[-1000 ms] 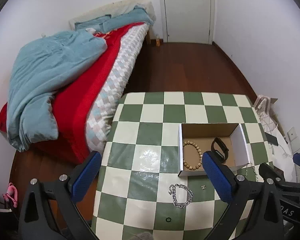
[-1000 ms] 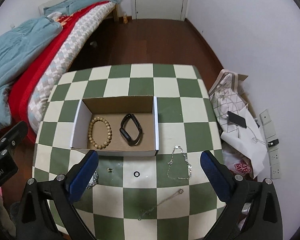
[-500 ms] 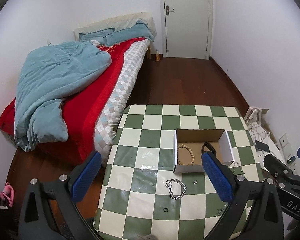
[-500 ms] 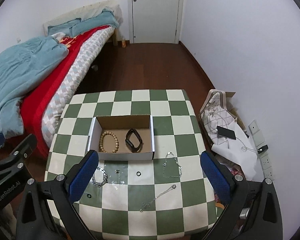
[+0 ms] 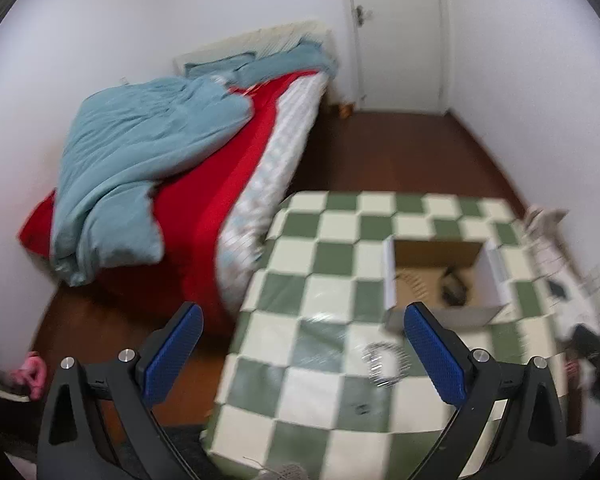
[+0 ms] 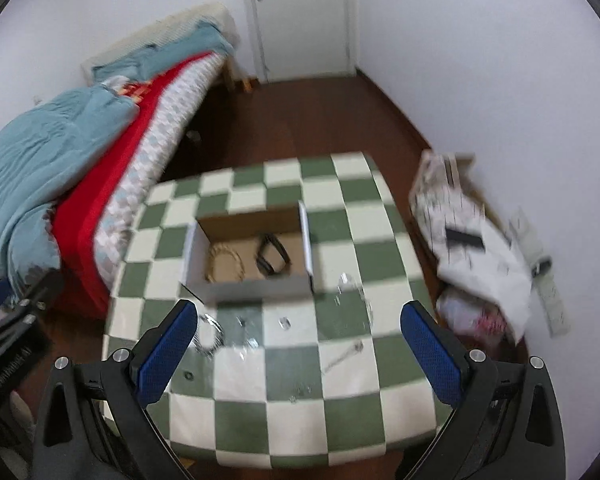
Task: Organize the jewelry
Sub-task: 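Grasp the thin silver chain with the right tool while the left tool grasps the thick silver chain bracelet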
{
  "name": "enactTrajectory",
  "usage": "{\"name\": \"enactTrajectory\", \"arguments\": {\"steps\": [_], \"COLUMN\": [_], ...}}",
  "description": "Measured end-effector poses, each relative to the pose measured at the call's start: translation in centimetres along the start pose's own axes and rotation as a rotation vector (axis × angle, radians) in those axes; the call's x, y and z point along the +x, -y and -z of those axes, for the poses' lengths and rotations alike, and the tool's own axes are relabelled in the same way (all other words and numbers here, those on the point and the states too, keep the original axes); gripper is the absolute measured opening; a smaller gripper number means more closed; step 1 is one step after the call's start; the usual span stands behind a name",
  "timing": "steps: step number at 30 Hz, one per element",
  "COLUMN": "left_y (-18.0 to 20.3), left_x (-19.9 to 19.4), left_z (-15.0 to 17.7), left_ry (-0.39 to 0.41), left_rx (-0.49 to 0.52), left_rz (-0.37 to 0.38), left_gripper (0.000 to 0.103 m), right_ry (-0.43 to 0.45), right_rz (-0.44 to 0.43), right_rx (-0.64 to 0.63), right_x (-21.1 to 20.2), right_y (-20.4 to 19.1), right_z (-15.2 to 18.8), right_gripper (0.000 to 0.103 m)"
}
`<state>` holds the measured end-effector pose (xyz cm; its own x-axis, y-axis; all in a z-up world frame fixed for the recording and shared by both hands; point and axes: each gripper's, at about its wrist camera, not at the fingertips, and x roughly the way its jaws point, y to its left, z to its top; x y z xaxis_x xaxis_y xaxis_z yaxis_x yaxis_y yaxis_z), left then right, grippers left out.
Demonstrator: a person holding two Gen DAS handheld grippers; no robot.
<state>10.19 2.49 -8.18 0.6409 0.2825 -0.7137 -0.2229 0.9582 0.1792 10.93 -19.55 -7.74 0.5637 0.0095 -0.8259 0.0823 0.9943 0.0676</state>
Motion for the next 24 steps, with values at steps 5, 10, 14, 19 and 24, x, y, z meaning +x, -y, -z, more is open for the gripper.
{"name": "enactTrajectory", "arguments": {"steps": [5, 10, 14, 19, 24], "left_y": [0.1, 0.9, 3.2, 6.3, 7.9], "left_x": [4.8, 9.2, 12.5, 16.2, 18.2], "left_z": [2.7, 4.3, 4.8, 5.5, 6.6], "left_ry": [-0.096, -0.212, -0.289, -0.386, -0.44], "left_rx": [0.054, 0.082, 0.123, 0.164, 0.177], "left_rz": [-0.112, -0.124, -0.094, -0.017, 0.033], "left_gripper": [0.103, 0.103, 0.103, 0.092, 0.054], "right_ry": [-0.119, -0.217, -0.248, -0.263, -0.287], "right_rz": [0.018, 0.019, 0.029, 0.053, 0.048], "right_rx": [0.103, 0.191, 0.238, 0.283, 0.278], "right_x": [5.5, 10.7, 13.5, 15.9, 18.2], "right_y": [3.9, 7.1, 8.8, 10.6, 10.8], "right_z": [2.7, 5.3, 6.2, 6.8, 7.2], "right_gripper": [0.072, 0.068, 0.068, 0.068, 0.06]}}
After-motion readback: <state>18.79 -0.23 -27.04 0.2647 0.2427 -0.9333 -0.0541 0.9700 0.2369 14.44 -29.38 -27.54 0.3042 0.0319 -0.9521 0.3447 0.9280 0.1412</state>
